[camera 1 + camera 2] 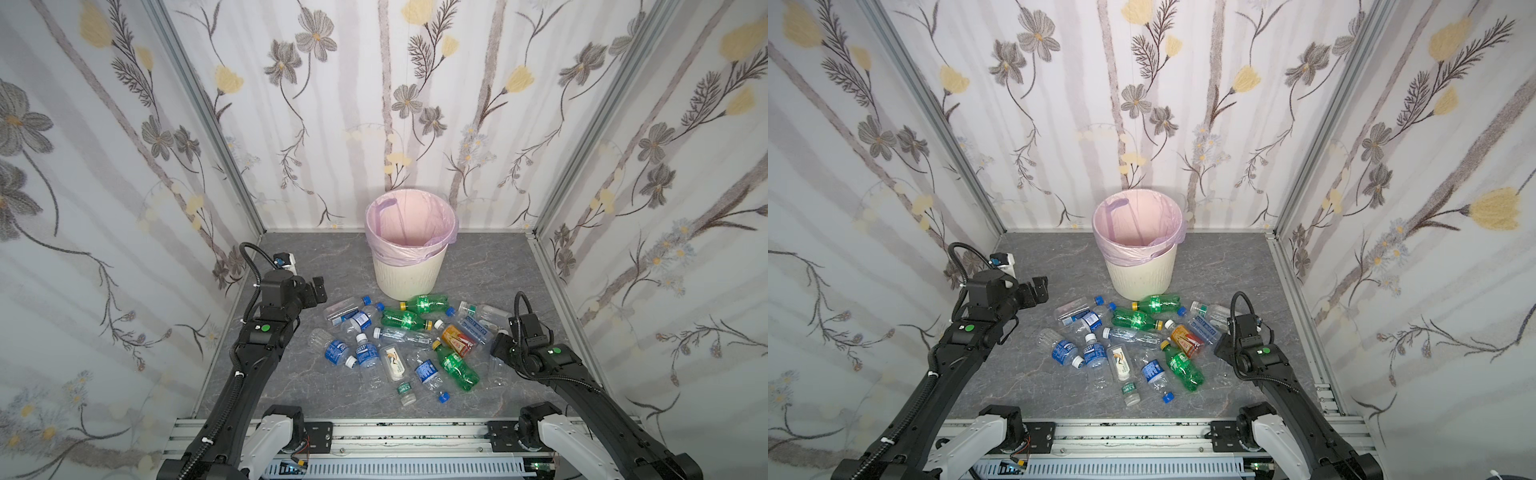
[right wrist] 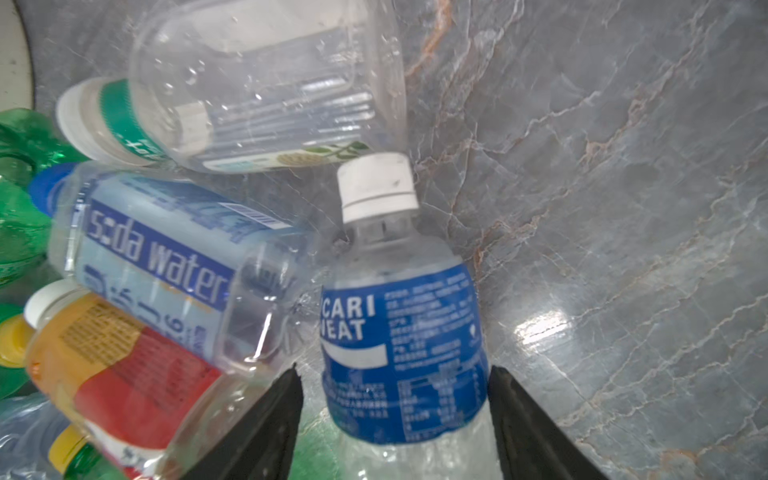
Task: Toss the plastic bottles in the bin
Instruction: 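Grasp the blue-labelled sports drink bottle with the right gripper while the left arm rises, then lift the sports drink bottle with the right gripper and release it into the bin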
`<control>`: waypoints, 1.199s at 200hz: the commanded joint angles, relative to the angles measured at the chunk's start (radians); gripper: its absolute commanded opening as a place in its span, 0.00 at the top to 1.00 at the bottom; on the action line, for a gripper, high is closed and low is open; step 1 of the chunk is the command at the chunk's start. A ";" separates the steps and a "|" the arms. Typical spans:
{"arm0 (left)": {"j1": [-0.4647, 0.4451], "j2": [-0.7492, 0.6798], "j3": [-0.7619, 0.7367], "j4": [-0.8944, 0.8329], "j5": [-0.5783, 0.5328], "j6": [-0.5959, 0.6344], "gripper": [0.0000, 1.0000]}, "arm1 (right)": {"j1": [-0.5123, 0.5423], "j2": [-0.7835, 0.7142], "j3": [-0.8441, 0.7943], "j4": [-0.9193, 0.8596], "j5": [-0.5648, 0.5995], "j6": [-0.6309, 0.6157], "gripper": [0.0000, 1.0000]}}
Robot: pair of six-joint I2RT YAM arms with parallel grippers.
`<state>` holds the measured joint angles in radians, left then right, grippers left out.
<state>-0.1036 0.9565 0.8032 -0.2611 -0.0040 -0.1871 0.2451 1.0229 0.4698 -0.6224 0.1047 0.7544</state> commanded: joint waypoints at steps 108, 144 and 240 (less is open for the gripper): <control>0.002 0.029 -0.027 -0.003 0.074 -0.020 0.00 | 0.001 0.049 -0.086 0.204 0.008 0.007 0.44; 0.002 0.039 -0.029 -0.003 0.083 -0.035 0.00 | 0.001 -0.061 0.008 0.114 0.059 -0.024 0.45; 0.002 0.027 -0.027 -0.001 0.055 -0.091 0.00 | 0.002 -0.217 0.358 0.309 -0.154 -0.342 0.46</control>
<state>-0.1028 0.9977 0.7757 -0.2653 0.0559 -0.2600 0.2466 0.8379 0.7662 -0.4835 0.0643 0.5400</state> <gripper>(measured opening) 0.997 0.542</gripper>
